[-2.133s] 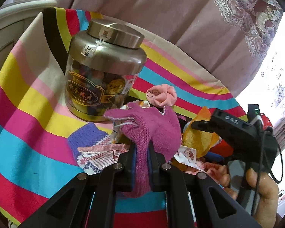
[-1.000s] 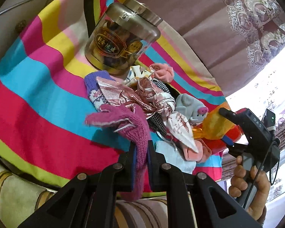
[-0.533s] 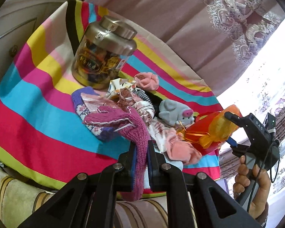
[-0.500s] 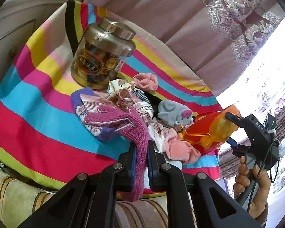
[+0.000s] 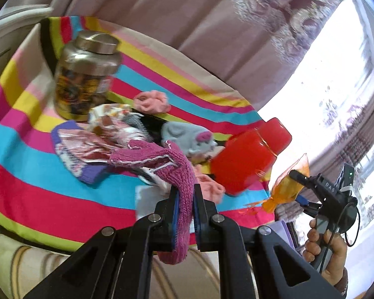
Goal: Organize soft objects
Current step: 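Lift and carry the sponge with the right tool while the left carries the glove toward the box, then open the right tool to drop the sponge into the box while the left releases the glove there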
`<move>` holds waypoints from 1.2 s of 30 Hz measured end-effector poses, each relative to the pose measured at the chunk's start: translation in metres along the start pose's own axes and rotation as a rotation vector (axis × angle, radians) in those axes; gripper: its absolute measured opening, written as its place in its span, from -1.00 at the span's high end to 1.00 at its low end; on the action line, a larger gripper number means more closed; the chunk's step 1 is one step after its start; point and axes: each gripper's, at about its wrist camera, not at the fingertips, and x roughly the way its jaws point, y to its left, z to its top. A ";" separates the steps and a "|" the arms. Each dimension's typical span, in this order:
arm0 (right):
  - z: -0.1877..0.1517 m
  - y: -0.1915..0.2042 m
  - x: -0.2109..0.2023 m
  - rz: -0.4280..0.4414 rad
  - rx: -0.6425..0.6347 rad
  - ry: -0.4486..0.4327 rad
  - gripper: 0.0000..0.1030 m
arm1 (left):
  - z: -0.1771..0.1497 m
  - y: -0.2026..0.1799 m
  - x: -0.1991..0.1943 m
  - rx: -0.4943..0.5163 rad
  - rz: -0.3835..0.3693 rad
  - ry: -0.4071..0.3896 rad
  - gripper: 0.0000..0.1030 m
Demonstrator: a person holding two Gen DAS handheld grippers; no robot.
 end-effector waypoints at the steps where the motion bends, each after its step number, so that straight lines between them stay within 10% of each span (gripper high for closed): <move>1: 0.000 -0.007 -0.003 -0.010 0.003 0.001 -0.63 | -0.001 -0.008 0.002 0.015 -0.010 0.006 0.80; 20: -0.024 -0.200 -0.038 -0.249 0.230 0.087 -0.63 | -0.024 -0.131 0.059 0.231 -0.140 0.147 0.80; 36: -0.041 -0.258 0.010 -0.285 0.337 0.192 -0.64 | -0.059 -0.207 0.094 0.375 -0.216 0.281 0.80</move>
